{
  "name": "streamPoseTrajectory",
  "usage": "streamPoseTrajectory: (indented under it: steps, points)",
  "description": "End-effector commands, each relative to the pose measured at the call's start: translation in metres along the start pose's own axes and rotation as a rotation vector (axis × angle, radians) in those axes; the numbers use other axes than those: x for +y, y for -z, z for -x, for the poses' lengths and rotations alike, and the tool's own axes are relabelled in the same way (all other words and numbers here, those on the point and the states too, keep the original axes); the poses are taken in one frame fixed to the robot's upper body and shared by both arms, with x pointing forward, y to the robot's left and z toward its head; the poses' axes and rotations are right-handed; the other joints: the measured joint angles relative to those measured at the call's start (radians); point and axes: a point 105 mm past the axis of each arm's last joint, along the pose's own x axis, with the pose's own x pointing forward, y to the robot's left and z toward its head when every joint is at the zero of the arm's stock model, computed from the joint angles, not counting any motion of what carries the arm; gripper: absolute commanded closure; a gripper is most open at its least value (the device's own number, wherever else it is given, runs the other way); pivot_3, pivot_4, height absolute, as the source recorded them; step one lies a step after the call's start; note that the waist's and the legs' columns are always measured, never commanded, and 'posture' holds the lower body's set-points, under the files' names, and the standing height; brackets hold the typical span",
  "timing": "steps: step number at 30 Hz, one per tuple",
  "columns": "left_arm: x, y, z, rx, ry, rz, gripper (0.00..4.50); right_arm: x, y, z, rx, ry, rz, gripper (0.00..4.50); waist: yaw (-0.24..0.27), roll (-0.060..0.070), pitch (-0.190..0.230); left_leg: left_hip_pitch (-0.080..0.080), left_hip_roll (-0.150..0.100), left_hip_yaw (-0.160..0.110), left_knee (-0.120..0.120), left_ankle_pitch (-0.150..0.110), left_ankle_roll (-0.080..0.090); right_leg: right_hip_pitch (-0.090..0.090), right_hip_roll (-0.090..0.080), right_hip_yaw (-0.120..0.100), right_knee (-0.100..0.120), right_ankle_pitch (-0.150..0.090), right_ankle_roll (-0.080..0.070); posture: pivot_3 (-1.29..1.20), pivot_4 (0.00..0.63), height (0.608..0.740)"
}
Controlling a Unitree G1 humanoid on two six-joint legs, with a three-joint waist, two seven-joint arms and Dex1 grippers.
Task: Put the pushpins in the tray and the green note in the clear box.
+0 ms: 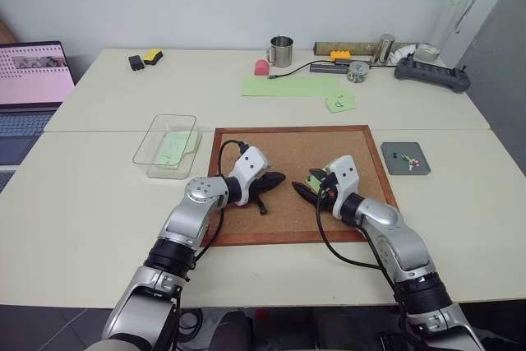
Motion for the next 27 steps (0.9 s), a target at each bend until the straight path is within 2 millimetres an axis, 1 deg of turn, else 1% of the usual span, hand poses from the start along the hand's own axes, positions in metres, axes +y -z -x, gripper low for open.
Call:
streamPoseTrajectory:
  steps: [1, 6, 7, 9, 11, 13, 17, 20, 23, 27]
  points:
    - [-0.001, 0.002, 0.003, 0.012, -0.008, -0.005, 4.50, -0.001, -0.008, -0.003, -0.030, 0.005, 0.028, 2.43, 0.000, 0.000, 0.000, 0.000, 0.000, 0.000, 0.000, 0.000, 0.000, 0.000, 0.000, 0.000, 0.000, 0.000, 0.000, 0.00, 0.150, 0.740]
    - [0.000, 0.002, 0.003, 0.012, -0.013, -0.002, 4.50, -0.003, -0.008, -0.003, -0.033, 0.015, 0.032, 3.36, 0.000, 0.000, 0.000, 0.000, 0.000, 0.000, 0.000, 0.000, 0.000, 0.000, 0.000, 0.000, 0.000, 0.000, 0.000, 0.00, 0.150, 0.740]
    - [0.000, 0.002, 0.003, 0.012, -0.014, -0.002, 4.50, -0.004, -0.009, -0.002, -0.035, 0.016, 0.032, 3.64, 0.000, 0.000, 0.000, 0.000, 0.000, 0.000, 0.000, 0.000, 0.000, 0.000, 0.000, 0.000, 0.000, 0.000, 0.000, 0.00, 0.150, 0.740]
    - [0.000, 0.002, 0.003, 0.012, -0.014, -0.002, 4.50, -0.004, -0.009, -0.002, -0.038, 0.019, 0.035, 3.97, 0.000, 0.000, 0.000, 0.000, 0.000, 0.000, 0.000, 0.000, 0.000, 0.000, 0.000, 0.000, 0.000, 0.000, 0.000, 0.00, 0.150, 0.740]
    - [0.001, 0.002, 0.003, 0.011, -0.014, -0.002, 4.50, -0.005, -0.011, -0.003, -0.044, 0.022, 0.047, 4.44, 0.000, 0.000, 0.000, 0.000, 0.000, 0.000, 0.000, 0.000, 0.000, 0.000, 0.000, 0.000, 0.000, 0.000, 0.000, 0.00, 0.150, 0.740]
    - [0.001, 0.002, 0.003, 0.011, -0.014, -0.002, 4.50, -0.005, -0.014, -0.002, -0.053, 0.022, 0.060, 4.48, 0.000, 0.000, 0.000, 0.000, 0.000, 0.000, 0.000, 0.000, 0.000, 0.000, 0.000, 0.000, 0.000, 0.000, 0.000, 0.00, 0.150, 0.740]
    - [0.001, 0.002, 0.002, 0.011, -0.012, 0.000, 4.50, -0.009, -0.031, 0.002, -0.105, 0.035, 0.135, 4.48, 0.000, 0.000, 0.000, 0.000, 0.000, 0.000, 0.000, 0.000, 0.000, 0.000, 0.000, 0.000, 0.000, 0.000, 0.000, 0.00, 0.150, 0.740]
    - [0.000, 0.002, 0.002, 0.012, -0.012, 0.003, 4.50, -0.003, -0.043, 0.006, -0.146, 0.000, 0.214, 4.48, 0.000, 0.000, 0.000, 0.000, 0.000, 0.000, 0.000, 0.000, 0.000, 0.000, 0.000, 0.000, 0.000, 0.000, 0.000, 0.00, 0.150, 0.740]
    - [0.000, 0.003, 0.003, 0.015, -0.009, 0.005, 4.50, -0.001, -0.057, 0.012, -0.211, 0.004, 0.219, 4.48, 0.000, 0.000, 0.000, 0.000, 0.000, 0.000, 0.000, 0.000, 0.000, 0.000, 0.000, 0.000, 0.000, 0.000, 0.000, 0.00, 0.150, 0.740]
    - [0.001, 0.000, 0.003, 0.009, -0.010, 0.009, 4.50, -0.002, -0.066, 0.018, -0.248, 0.018, 0.247, 4.48, 0.000, 0.000, 0.000, 0.000, 0.000, 0.000, 0.000, 0.000, 0.000, 0.000, 0.000, 0.000, 0.000, 0.000, 0.000, 0.00, 0.150, 0.740]
